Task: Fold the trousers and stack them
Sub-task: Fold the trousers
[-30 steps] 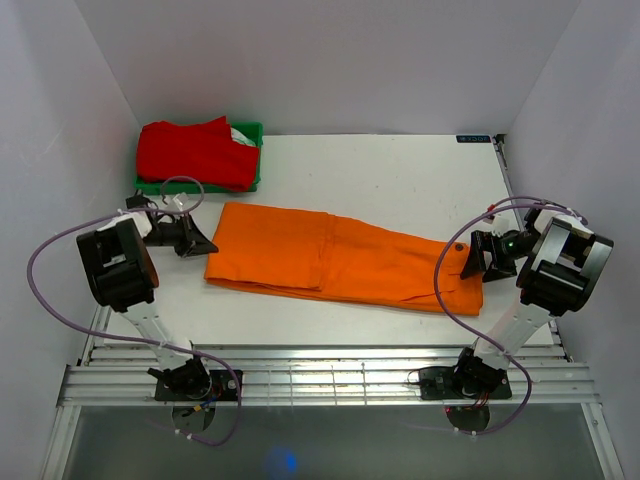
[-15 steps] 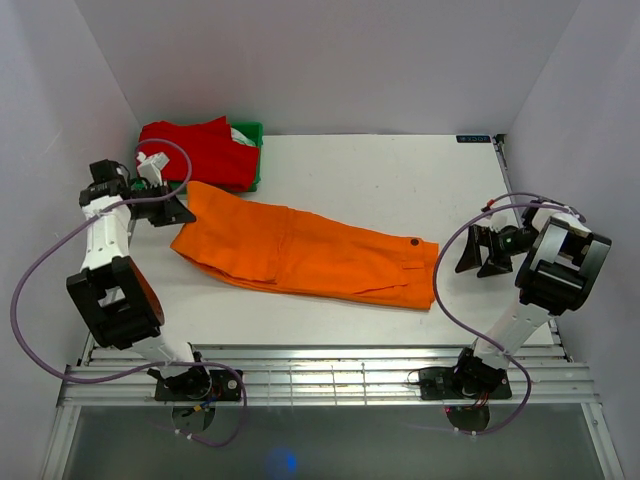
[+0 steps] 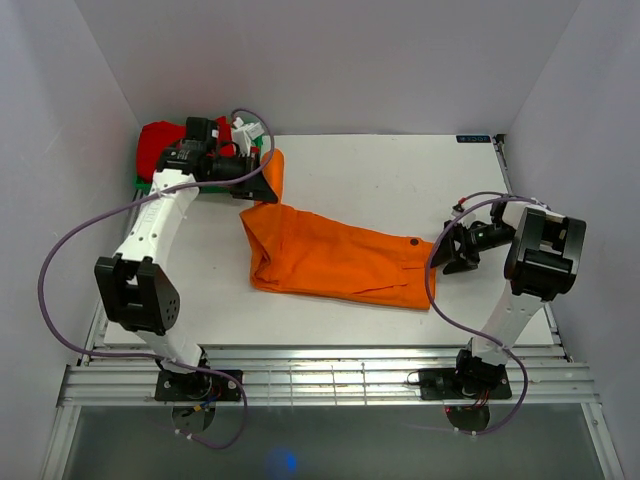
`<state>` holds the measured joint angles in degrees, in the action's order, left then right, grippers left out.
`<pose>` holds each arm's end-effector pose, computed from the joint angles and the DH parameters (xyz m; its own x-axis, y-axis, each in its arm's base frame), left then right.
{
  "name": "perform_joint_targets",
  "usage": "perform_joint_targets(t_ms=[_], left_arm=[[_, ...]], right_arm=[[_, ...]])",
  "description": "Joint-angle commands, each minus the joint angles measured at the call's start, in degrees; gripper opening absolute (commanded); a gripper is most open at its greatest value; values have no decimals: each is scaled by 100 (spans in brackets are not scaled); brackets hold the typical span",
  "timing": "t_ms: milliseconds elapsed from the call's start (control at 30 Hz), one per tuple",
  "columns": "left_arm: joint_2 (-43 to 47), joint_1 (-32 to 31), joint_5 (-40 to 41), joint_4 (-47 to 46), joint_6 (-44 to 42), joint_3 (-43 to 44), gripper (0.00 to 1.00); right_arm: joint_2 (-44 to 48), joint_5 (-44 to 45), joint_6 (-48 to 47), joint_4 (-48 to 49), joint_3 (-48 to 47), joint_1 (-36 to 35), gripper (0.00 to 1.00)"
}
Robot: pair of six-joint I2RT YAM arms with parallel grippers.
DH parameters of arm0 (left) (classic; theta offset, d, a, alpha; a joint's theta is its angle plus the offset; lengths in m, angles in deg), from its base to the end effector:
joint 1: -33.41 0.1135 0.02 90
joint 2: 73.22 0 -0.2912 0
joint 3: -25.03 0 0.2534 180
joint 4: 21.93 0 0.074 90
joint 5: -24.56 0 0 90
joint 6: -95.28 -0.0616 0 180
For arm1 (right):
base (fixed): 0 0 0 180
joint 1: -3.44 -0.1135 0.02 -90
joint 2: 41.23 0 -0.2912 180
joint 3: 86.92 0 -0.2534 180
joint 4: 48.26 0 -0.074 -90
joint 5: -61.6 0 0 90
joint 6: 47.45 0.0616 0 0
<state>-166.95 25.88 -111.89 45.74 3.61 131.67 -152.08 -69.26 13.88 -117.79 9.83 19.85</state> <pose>0.3442 -0.0905 0.3656 -0.7946 0.1253 -0.5940 0.5283 0.6249 -0.5749 0.3311 -0.0555 0.1486 -0.9750 -0.0911 -0.2025 -0.2008 0.7509 0.6291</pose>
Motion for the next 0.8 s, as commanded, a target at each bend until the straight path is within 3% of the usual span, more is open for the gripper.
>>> perform_joint_targets(t_ms=[0, 67, 100, 233, 533, 767], left_arm=[[-258, -300, -346, -405, 764, 434, 0], [-329, -512, -312, -633, 1019, 531, 0], [-356, -765, -303, -730, 1107, 540, 0], [-548, -1531, -48, -1029, 1432, 514, 0], [-997, -3017, 988, -2240, 2811, 356, 0], [-1963, -3562, 875, -3085, 3945, 698, 0]], right_arm=[[-130, -177, 527, 475, 109, -207, 73], [-226, -98, 677, 652, 171, -304, 59], [-262, -97, 765, 774, 162, -365, 42], [-411, -316, 889, 881, 92, -401, 9], [-315, -624, 819, 995, 320, -410, 8], [-253, -906, 871, 1206, 540, -401, 8]])
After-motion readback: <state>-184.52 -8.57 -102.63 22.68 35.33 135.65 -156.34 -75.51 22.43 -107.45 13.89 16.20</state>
